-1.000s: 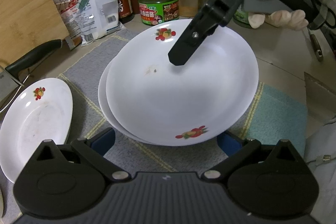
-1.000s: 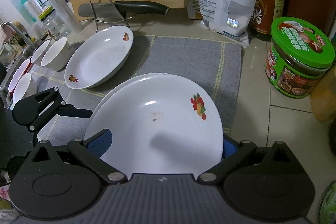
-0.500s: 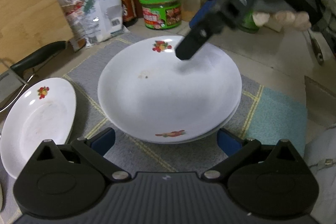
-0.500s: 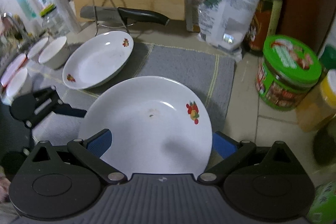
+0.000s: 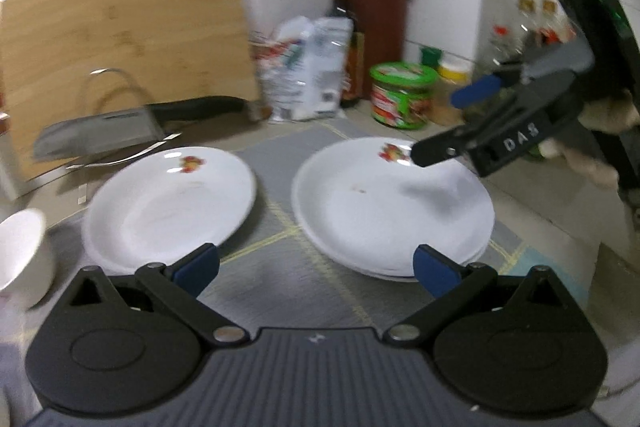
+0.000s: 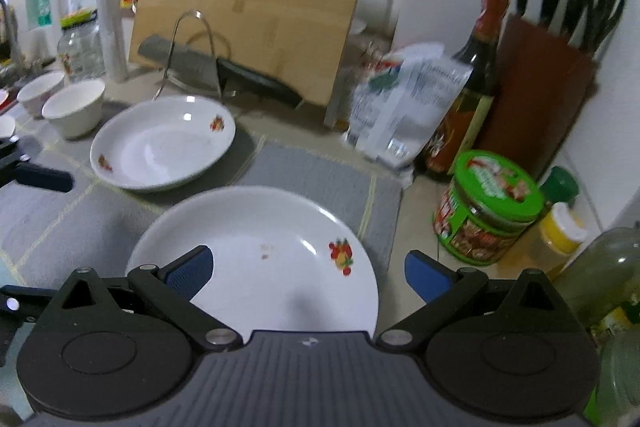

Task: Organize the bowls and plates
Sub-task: 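Lower the held plate onto the stained plate and open the right tool, then move the right tool to the fruit-decal plate beside the cutting board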

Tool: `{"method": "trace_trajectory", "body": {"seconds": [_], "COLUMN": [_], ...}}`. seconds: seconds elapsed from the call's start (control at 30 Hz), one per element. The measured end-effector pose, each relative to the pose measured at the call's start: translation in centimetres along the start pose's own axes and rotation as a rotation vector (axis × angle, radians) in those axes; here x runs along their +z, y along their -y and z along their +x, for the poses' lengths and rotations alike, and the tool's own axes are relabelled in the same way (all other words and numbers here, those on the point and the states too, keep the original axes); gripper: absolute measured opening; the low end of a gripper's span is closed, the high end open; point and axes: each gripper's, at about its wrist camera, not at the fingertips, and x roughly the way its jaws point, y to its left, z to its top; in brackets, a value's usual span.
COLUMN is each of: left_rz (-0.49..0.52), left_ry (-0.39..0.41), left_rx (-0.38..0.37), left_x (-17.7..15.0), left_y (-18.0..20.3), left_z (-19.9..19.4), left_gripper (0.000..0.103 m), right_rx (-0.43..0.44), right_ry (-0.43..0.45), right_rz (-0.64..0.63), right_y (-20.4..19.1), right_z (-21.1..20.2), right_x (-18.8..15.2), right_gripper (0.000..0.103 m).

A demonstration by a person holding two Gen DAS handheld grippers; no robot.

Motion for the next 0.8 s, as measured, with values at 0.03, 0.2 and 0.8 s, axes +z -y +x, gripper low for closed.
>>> {"method": "trace_trajectory", "body": {"seconds": [0.03, 0.2, 0.8], "left_rz": [-0.021, -0.113, -0.177], "left_ry": [0.010, 0.045, 0.073], "left_rx": [0.012, 0.081, 0.202], "left_x": [-0.2, -1.3, -7.4], "left_y": [-0.3, -2.1, -9.0], "left_z": [-0.6, -3.5, -13.1], "left_gripper": [0.102, 0.102, 0.102], "right_rx": [0.000, -0.008, -0.076], "right_ry": [0.008, 0.033, 0.057], "right_rz": [0.007, 0.071, 0.120], "right_y": [-0.3, -2.5, -15.0], "right_z": [-0.2, -1.2, -5.1], "right_x": [0.0, 0.2, -0.1], "right_gripper": [0.103, 0.103, 0.103]}}
